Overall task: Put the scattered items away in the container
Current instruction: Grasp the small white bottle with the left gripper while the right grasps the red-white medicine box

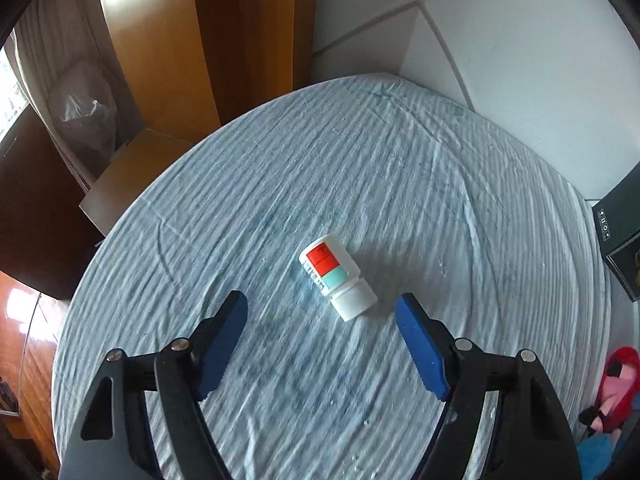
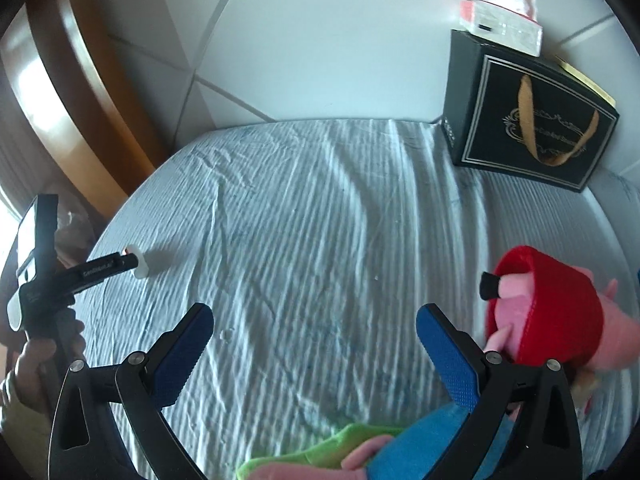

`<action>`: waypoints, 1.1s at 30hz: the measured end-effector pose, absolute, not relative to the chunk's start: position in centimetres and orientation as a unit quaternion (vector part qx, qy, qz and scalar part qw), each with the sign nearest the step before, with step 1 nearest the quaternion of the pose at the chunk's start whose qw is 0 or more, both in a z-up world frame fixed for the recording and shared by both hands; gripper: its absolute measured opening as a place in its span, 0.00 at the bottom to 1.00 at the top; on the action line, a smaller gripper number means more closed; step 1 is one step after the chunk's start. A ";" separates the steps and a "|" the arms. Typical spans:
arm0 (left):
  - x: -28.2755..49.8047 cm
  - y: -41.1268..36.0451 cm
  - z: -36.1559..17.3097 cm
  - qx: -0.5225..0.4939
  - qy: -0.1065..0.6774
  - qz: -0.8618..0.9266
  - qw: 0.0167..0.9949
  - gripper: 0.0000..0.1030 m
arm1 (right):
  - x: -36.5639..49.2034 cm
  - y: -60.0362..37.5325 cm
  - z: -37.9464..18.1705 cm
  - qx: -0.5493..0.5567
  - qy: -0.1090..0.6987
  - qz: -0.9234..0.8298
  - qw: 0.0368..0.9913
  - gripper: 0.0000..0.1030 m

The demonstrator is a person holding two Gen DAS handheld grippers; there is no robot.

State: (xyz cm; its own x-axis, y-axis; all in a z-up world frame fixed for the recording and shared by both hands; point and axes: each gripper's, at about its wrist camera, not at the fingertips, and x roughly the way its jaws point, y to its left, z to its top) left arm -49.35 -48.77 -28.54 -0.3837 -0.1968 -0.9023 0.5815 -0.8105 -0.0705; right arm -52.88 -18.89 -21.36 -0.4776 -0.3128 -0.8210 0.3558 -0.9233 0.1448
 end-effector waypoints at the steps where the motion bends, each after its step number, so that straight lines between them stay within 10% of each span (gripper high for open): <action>1: -49.9 -48.9 -29.2 0.505 0.193 -0.807 0.237 0.73 | -53.0 -19.3 -21.7 0.472 0.024 -0.859 0.197 1.00; 6: -51.1 -47.1 -30.4 0.506 0.136 -0.824 0.216 0.36 | -54.1 -20.0 -23.0 0.477 0.027 -0.857 0.194 1.00; 12: -49.9 -43.9 -28.4 0.488 0.085 -0.848 0.186 0.24 | -54.3 -18.0 -22.6 0.475 -0.001 -0.861 0.180 1.00; 29: -38.6 -21.0 -17.1 0.404 0.027 -0.914 0.007 0.24 | -42.9 11.0 -20.8 0.475 -0.040 -0.879 -0.030 0.98; 33: -36.5 -13.7 -16.9 0.400 0.022 -0.916 -0.008 0.24 | -43.0 14.1 -23.1 0.499 -0.048 -0.865 -0.007 0.62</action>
State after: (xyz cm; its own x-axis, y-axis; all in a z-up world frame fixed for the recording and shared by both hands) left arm -36.54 -13.68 -16.89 -0.6793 0.0320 -0.7331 0.0025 -0.9989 -0.0459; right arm -43.02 14.07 -23.06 -0.5026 -0.0348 -0.8638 -0.0604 -0.9953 0.0752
